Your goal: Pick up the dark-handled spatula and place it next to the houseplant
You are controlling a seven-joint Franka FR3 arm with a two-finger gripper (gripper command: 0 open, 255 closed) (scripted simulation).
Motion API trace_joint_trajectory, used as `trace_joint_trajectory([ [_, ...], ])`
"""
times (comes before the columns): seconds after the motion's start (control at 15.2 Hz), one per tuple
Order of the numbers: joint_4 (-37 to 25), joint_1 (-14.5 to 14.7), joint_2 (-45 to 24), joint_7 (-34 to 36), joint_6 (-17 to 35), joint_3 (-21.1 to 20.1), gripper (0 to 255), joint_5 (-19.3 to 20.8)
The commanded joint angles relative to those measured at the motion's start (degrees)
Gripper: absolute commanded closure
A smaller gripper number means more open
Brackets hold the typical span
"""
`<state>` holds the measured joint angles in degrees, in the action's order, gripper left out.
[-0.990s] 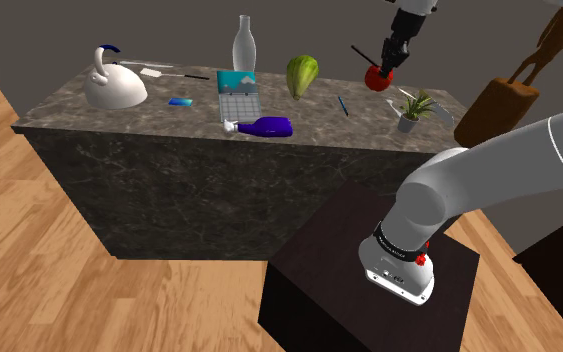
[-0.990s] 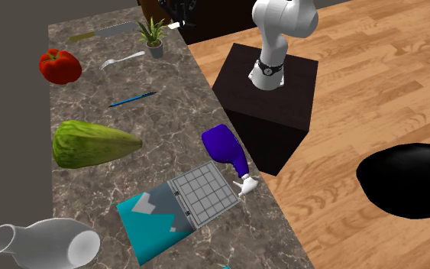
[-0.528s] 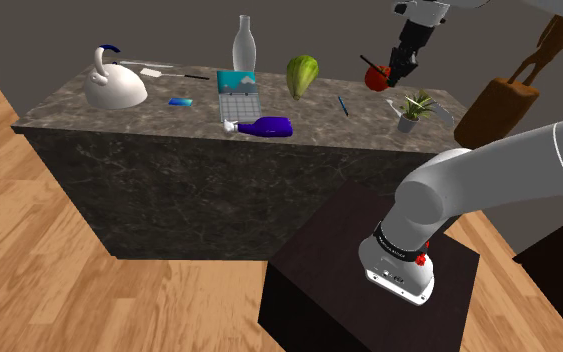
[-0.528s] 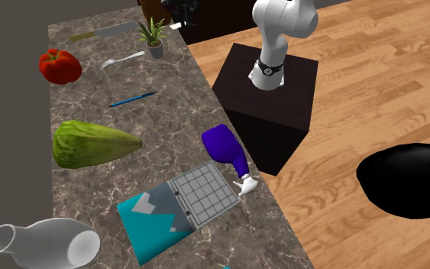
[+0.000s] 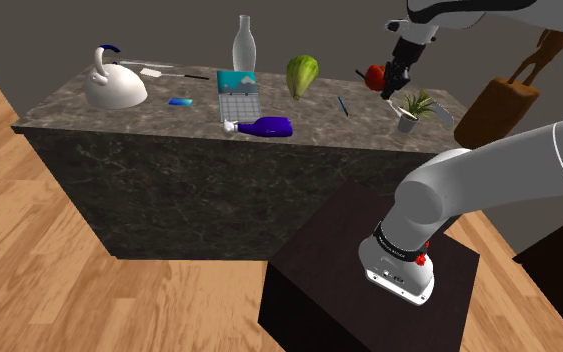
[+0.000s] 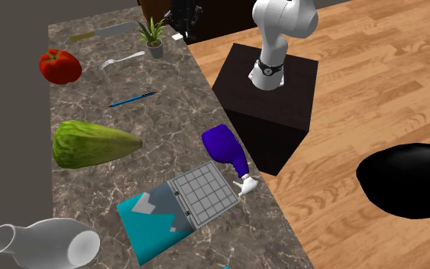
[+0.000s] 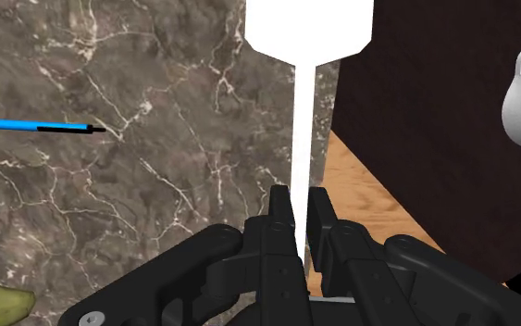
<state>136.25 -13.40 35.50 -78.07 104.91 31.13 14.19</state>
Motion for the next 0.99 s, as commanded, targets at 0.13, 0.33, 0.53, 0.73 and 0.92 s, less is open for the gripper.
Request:
trace_joint_trajectory([
  [0.13, 2.7, -0.2, -0.5, -0.2, 3.3, 0.9, 255, 0.5],
  [0.33, 4.6, -0.2, -1.0, -0.3, 5.7, 1.6, 255, 0.8],
  [0.53, 6.5, -0.3, -1.6, -0.4, 8.1, 2.3, 255, 1.2],
  [0.73, 8.2, -0.3, -2.4, -0.5, 10.7, 3.1, 255, 1.5],
  [0.92, 9.9, -0.2, -3.3, -0.7, 13.3, 3.9, 255, 1.7],
])
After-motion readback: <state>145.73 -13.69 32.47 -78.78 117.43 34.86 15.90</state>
